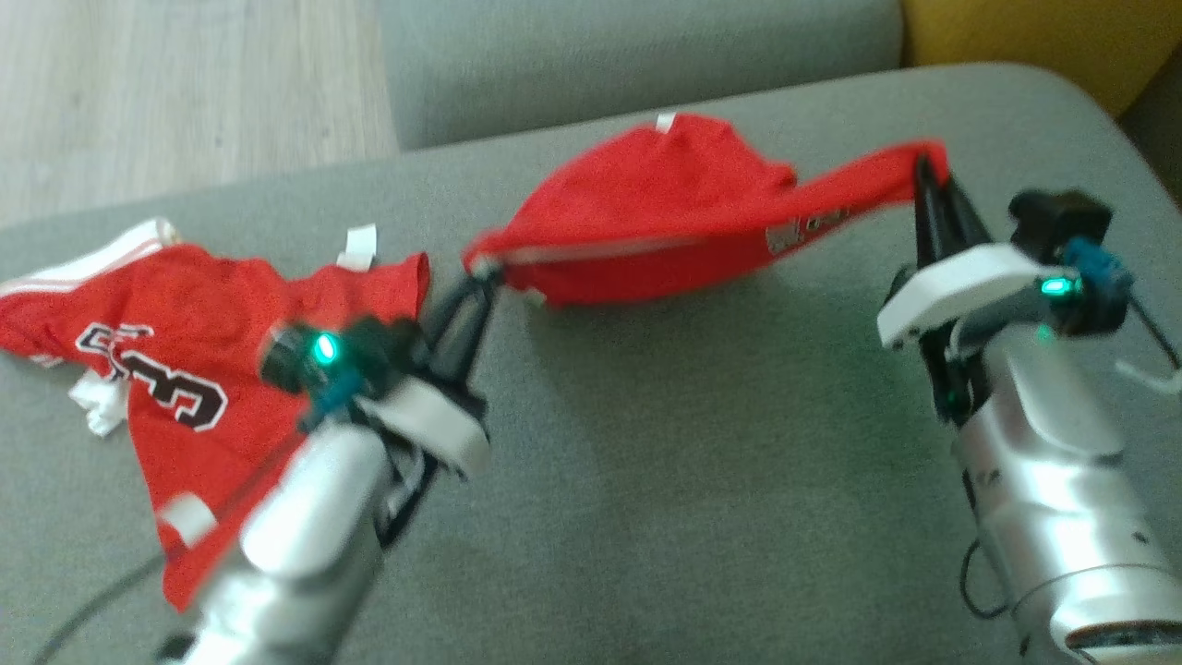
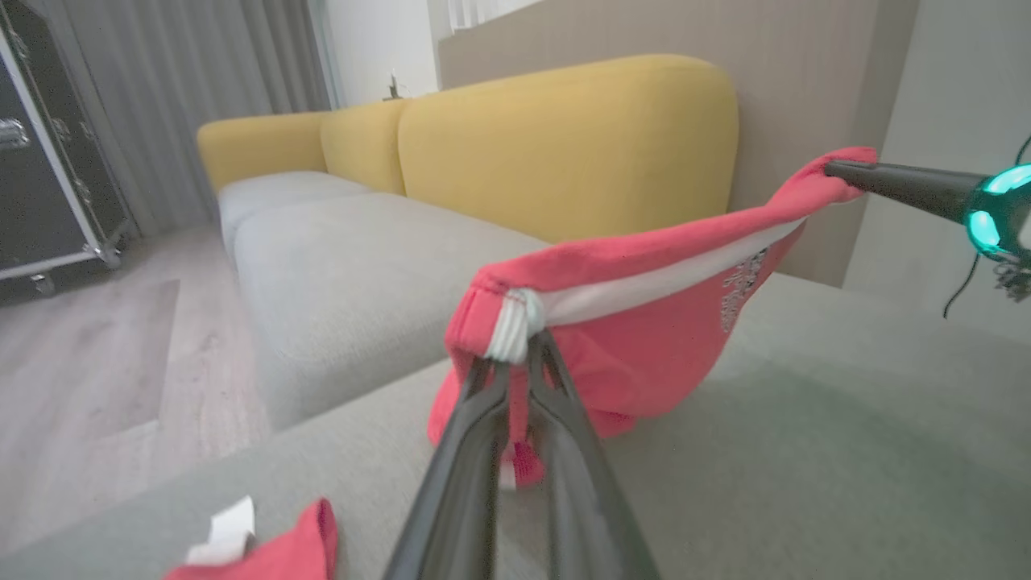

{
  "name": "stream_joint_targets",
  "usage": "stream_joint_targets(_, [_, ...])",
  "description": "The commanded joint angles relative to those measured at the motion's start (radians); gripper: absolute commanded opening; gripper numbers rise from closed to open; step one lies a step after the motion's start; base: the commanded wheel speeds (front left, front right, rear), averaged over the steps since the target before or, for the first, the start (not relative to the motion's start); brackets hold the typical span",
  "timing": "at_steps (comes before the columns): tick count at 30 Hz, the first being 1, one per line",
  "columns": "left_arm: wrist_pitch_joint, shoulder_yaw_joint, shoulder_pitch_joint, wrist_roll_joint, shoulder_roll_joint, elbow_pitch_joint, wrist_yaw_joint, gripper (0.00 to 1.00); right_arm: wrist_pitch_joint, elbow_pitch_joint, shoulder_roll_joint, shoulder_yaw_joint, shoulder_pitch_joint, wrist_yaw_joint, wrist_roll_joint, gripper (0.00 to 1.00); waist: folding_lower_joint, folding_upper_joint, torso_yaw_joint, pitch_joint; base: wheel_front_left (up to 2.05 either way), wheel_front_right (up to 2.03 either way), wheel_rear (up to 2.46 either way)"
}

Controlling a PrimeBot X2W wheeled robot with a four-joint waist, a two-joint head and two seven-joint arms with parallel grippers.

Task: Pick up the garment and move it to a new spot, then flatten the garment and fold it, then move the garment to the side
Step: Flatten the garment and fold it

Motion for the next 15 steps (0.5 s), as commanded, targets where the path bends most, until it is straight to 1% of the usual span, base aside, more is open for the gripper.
stream_joint_targets(1, [0.005,0.052,-0.101,-0.009,0.037,-0.046,0.007,0.0,-0.002,-0.067,-0.003,0.034,-0.057,0.003,0.018,0.0,0.0001,0.0,-0.012,-0.037,0.0,0.0,0.0])
stream_joint_targets(5, [0.036,0.084,-0.202,-0.013,0.067,-0.091,0.011,0.0,0.023,-0.203,-0.034,0.065,-0.096,0.003,0.042,0.0,0.0001,0.0,-0.016,-0.074,0.0,0.0,0.0])
stream_joint_targets(10, [0.083,0.107,-0.306,-0.012,0.097,-0.142,0.014,0.0,0.057,-0.372,-0.054,0.065,-0.113,0.003,0.037,0.0,0.0001,0.0,-0.021,-0.109,0.0,0.0,0.0])
stream_joint_targets(15, [0.138,0.115,-0.315,-0.033,0.115,-0.201,0.015,0.0,0.125,-0.516,-0.052,0.053,-0.056,0.003,0.015,0.0,0.0001,0.0,-0.025,-0.134,0.0,0.0,0.0])
